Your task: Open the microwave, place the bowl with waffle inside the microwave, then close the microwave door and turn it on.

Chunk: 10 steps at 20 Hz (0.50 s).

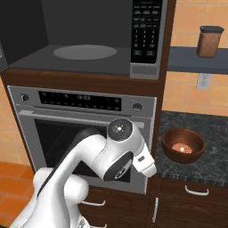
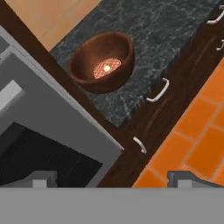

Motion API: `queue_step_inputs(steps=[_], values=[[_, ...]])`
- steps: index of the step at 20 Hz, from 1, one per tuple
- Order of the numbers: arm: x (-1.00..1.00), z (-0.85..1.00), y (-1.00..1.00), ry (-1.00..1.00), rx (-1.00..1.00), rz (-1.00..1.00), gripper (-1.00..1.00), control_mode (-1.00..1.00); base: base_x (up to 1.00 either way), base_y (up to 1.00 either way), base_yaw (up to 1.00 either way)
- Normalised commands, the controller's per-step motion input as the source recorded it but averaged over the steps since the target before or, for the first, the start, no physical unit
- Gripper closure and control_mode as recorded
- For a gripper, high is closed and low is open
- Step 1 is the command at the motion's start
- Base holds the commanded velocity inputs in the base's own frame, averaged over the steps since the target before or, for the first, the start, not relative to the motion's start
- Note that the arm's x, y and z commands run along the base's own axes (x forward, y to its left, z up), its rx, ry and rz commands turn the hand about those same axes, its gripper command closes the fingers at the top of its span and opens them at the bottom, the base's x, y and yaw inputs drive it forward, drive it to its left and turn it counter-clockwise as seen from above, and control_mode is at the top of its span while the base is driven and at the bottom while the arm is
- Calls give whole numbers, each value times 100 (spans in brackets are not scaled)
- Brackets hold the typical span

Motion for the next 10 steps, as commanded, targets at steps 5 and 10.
queue_step_inputs(steps=[5,10], values=[[69,-38,-100,15,4,-9,-100,-100,0,0,0],[76,-45,-100,7,15,-2,-100,-100,0,0,0]])
